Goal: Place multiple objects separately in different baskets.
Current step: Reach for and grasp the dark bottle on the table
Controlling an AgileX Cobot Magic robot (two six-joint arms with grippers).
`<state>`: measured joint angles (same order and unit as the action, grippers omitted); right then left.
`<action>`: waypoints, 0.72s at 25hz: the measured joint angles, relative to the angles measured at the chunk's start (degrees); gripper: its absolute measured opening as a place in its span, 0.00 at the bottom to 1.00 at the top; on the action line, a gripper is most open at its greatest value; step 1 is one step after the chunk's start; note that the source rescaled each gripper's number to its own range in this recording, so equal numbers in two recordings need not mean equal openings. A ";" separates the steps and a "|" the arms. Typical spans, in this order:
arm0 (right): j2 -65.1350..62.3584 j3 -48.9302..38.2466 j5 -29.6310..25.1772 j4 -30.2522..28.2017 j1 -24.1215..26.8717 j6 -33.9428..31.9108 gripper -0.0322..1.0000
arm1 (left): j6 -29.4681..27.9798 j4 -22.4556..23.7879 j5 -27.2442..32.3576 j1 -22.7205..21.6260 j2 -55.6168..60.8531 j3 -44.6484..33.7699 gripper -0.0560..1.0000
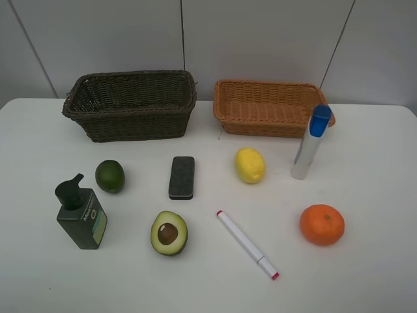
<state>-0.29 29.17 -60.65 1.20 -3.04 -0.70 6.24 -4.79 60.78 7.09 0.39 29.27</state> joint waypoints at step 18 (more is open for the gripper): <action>0.00 0.00 0.00 0.00 0.00 0.00 1.00 | -7.84 -3.57 7.12 0.00 -55.72 20.38 1.00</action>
<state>-0.29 29.17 -60.65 1.20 -3.04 -0.70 -1.60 -8.36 67.90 7.09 -55.33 49.64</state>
